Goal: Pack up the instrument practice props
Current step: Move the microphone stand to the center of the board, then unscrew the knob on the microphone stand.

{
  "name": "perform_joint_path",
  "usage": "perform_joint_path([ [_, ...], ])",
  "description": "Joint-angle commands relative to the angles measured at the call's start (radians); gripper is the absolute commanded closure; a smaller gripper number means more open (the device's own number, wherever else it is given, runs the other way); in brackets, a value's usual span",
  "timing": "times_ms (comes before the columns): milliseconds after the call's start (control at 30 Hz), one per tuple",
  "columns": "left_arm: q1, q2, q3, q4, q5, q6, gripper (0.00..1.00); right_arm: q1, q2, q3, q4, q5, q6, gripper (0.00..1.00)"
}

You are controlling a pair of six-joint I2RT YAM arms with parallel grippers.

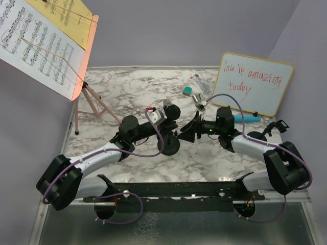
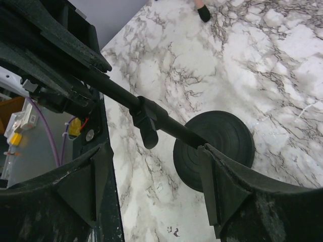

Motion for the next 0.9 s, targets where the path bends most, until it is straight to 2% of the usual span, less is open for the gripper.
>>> perform_joint_path([
  [0, -0.013, -0.026, -0.019, 0.051, -0.007, 0.006, 1.0, 0.014, 0.044, 0.03, 0.091, -0.073, -0.025, 0.28],
  [167, -0.013, -0.037, -0.033, 0.057, -0.014, 0.002, 1.0, 0.017, 0.079, 0.035, 0.115, -0.117, -0.054, 0.41],
  [500, -0.014, -0.036, -0.025, 0.062, -0.016, -0.018, 1.0, 0.032, 0.151, 0.067, 0.218, -0.178, -0.037, 0.49],
  [867, -0.013, -0.034, -0.023, 0.063, -0.017, -0.023, 1.0, 0.034, 0.192, 0.089, 0.226, -0.214, -0.041, 0.73],
])
